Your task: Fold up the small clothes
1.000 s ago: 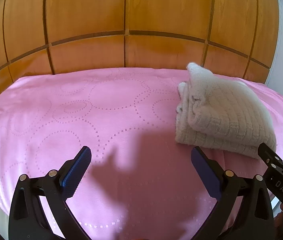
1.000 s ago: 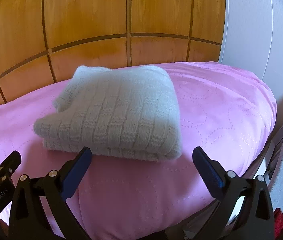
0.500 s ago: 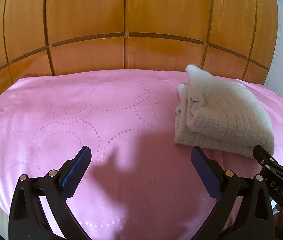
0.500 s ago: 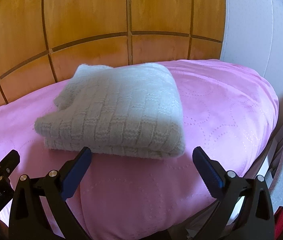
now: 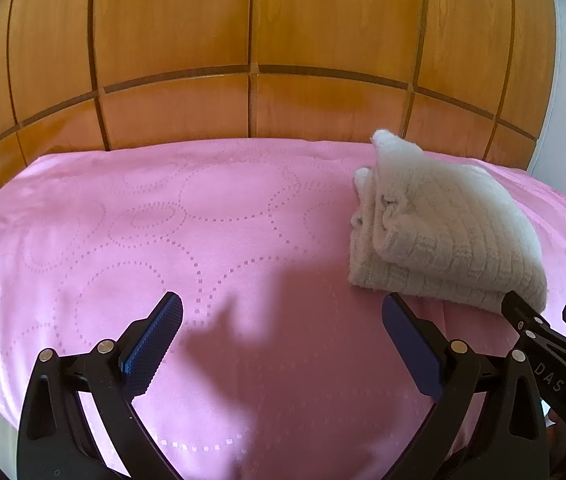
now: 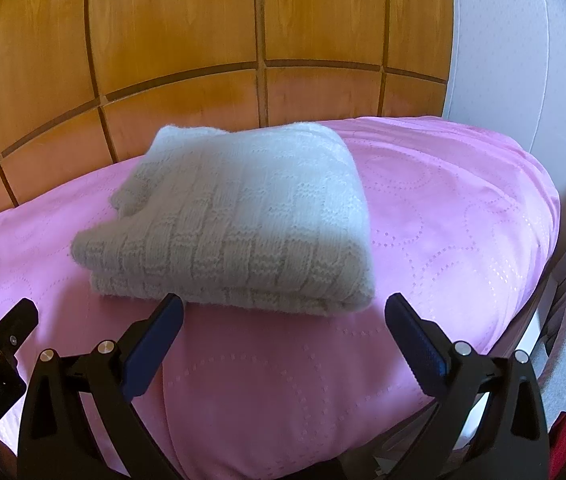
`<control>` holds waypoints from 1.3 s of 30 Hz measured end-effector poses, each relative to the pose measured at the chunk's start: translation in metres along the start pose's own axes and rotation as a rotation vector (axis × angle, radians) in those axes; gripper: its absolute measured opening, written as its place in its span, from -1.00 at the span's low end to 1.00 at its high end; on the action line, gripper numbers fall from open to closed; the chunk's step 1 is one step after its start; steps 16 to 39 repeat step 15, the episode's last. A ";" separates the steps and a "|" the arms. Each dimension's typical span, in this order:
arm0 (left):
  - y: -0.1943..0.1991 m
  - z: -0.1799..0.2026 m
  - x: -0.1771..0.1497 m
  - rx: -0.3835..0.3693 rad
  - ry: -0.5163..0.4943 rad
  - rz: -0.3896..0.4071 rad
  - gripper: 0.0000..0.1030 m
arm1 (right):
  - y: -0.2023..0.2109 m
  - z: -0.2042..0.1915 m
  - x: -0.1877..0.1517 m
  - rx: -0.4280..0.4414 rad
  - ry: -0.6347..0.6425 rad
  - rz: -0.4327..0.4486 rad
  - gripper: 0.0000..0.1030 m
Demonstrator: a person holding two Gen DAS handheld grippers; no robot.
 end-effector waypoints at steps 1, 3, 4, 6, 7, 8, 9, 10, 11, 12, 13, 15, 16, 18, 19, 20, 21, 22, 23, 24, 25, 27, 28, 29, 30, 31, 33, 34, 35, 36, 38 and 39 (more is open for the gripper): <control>0.000 0.001 0.000 -0.003 -0.001 -0.001 0.92 | 0.001 -0.001 -0.001 -0.001 -0.001 0.000 0.95; 0.001 0.002 -0.001 -0.006 -0.003 0.003 0.92 | 0.000 -0.001 0.000 0.001 0.002 -0.001 0.95; 0.001 0.002 0.000 -0.009 -0.005 0.009 0.92 | 0.000 -0.001 0.000 0.001 0.003 0.000 0.95; 0.000 0.001 0.000 -0.009 -0.004 0.009 0.92 | 0.000 -0.002 -0.001 0.003 0.005 0.002 0.95; -0.002 0.000 -0.001 -0.007 0.001 0.003 0.92 | 0.001 -0.002 0.000 0.007 0.005 0.003 0.95; -0.003 0.000 -0.001 -0.011 0.005 -0.006 0.92 | 0.001 -0.002 0.001 0.013 0.005 0.005 0.95; -0.007 -0.002 -0.003 -0.006 0.014 -0.021 0.92 | 0.003 -0.001 0.002 0.020 0.000 0.012 0.95; -0.009 -0.002 -0.004 0.004 0.019 -0.029 0.92 | 0.004 0.001 0.004 0.024 -0.007 0.020 0.96; -0.013 -0.004 -0.006 0.015 0.024 -0.040 0.92 | 0.004 0.004 0.007 0.030 -0.017 0.026 0.96; -0.016 -0.005 -0.007 0.016 0.028 -0.049 0.92 | 0.004 0.009 0.011 0.037 -0.034 0.032 0.96; -0.019 -0.006 -0.009 0.014 0.034 -0.060 0.92 | 0.004 0.014 0.016 0.037 -0.047 0.036 0.96; -0.026 -0.012 -0.011 0.007 0.062 -0.087 0.92 | -0.001 0.028 0.029 0.020 -0.068 0.048 0.96; -0.026 -0.012 -0.011 0.007 0.062 -0.087 0.92 | -0.001 0.028 0.029 0.020 -0.068 0.048 0.96; -0.026 -0.012 -0.011 0.007 0.062 -0.087 0.92 | -0.001 0.028 0.029 0.020 -0.068 0.048 0.96; -0.026 -0.012 -0.011 0.007 0.062 -0.087 0.92 | -0.001 0.028 0.029 0.020 -0.068 0.048 0.96; -0.026 -0.012 -0.011 0.007 0.062 -0.087 0.92 | -0.001 0.028 0.029 0.020 -0.068 0.048 0.96; -0.026 -0.012 -0.011 0.007 0.062 -0.087 0.92 | -0.001 0.028 0.029 0.020 -0.068 0.048 0.96; -0.026 -0.012 -0.011 0.007 0.062 -0.087 0.92 | -0.001 0.028 0.029 0.020 -0.068 0.048 0.96; -0.026 -0.012 -0.011 0.007 0.062 -0.087 0.92 | -0.001 0.028 0.029 0.020 -0.068 0.048 0.96; -0.026 -0.012 -0.011 0.007 0.062 -0.087 0.92 | -0.001 0.028 0.029 0.020 -0.068 0.048 0.96; -0.026 -0.012 -0.011 0.007 0.062 -0.087 0.92 | -0.001 0.028 0.029 0.020 -0.068 0.048 0.96; -0.026 -0.012 -0.011 0.007 0.062 -0.087 0.92 | -0.001 0.028 0.029 0.020 -0.068 0.048 0.96; -0.026 -0.012 -0.011 0.007 0.062 -0.087 0.92 | -0.001 0.028 0.029 0.020 -0.068 0.048 0.96; -0.026 -0.012 -0.011 0.007 0.062 -0.087 0.92 | -0.001 0.028 0.029 0.020 -0.068 0.048 0.96; -0.026 -0.012 -0.011 0.007 0.062 -0.087 0.92 | -0.001 0.028 0.029 0.020 -0.068 0.048 0.96; -0.026 -0.012 -0.011 0.007 0.062 -0.087 0.92 | -0.001 0.028 0.029 0.020 -0.068 0.048 0.96; -0.026 -0.012 -0.011 0.007 0.062 -0.087 0.92 | -0.001 0.028 0.029 0.020 -0.068 0.048 0.96; -0.026 -0.012 -0.011 0.007 0.062 -0.087 0.92 | -0.001 0.028 0.029 0.020 -0.068 0.048 0.96; -0.026 -0.012 -0.011 0.007 0.062 -0.087 0.92 | -0.001 0.028 0.029 0.020 -0.068 0.048 0.96; -0.026 -0.012 -0.011 0.007 0.062 -0.087 0.92 | -0.001 0.028 0.029 0.020 -0.068 0.048 0.96; -0.026 -0.012 -0.011 0.007 0.062 -0.087 0.92 | -0.001 0.028 0.029 0.020 -0.068 0.048 0.96; -0.026 -0.012 -0.011 0.007 0.062 -0.087 0.92 | -0.001 0.028 0.029 0.020 -0.068 0.048 0.96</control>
Point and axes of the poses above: each gripper's, at about its wrist camera, not at the fingertips, and y roughly against the way its jaws point, z to its right, x to its top, the point moved 5 cm from there along -y, roughly the way its jaws point, and after that the axes turned 1 degree about y, right-handed, at the moved point
